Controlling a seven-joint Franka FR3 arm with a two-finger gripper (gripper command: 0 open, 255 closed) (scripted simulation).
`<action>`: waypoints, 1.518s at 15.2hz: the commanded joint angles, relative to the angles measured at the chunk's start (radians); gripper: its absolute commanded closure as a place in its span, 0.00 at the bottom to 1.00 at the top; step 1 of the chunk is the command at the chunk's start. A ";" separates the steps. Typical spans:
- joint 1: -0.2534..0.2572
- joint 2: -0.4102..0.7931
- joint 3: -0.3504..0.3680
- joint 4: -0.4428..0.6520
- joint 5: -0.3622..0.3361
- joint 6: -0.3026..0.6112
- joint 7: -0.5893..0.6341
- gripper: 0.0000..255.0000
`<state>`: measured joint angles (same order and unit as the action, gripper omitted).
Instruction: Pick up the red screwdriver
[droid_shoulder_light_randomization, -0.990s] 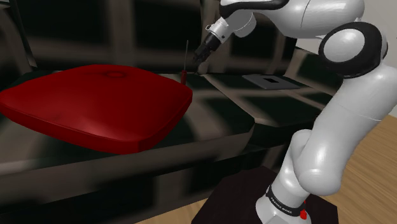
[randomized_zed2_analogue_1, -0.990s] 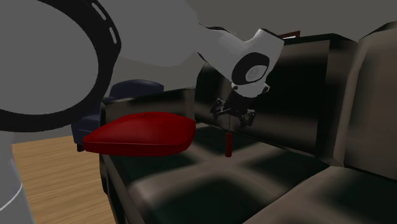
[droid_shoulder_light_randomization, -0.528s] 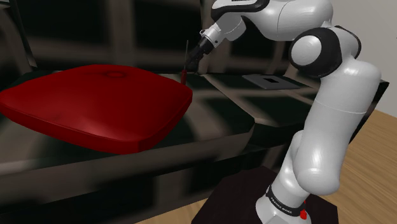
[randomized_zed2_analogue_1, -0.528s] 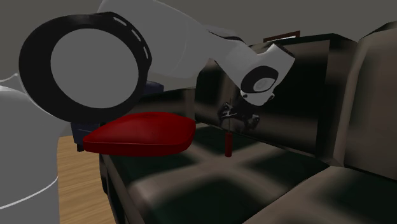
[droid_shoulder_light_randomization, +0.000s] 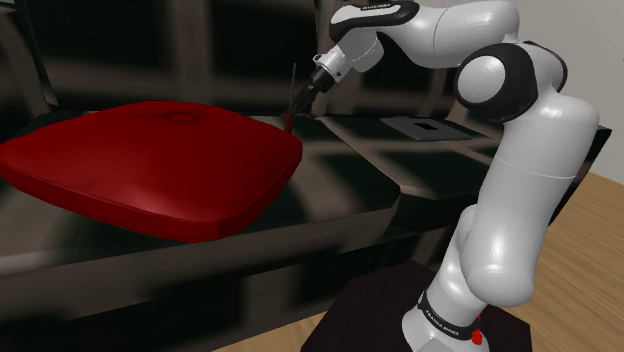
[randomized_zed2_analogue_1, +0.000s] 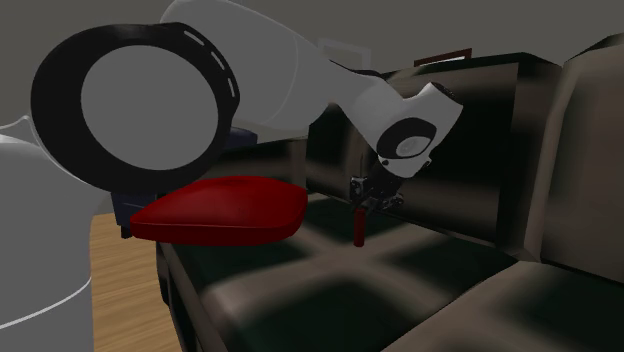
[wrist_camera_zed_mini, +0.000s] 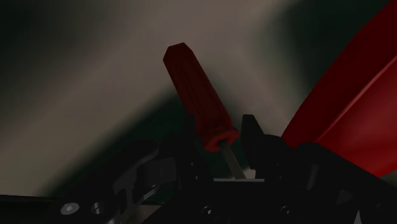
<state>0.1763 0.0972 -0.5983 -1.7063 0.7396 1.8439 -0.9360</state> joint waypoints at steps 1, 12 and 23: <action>0.000 0.000 0.000 -0.001 0.000 0.000 0.000 1.00; -0.005 0.002 -0.003 0.062 -0.009 -0.051 0.035 1.00; -0.023 0.025 -0.012 0.214 -0.009 -0.167 0.105 1.00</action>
<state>0.1561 0.1170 -0.6096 -1.5058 0.7284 1.6862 -0.8353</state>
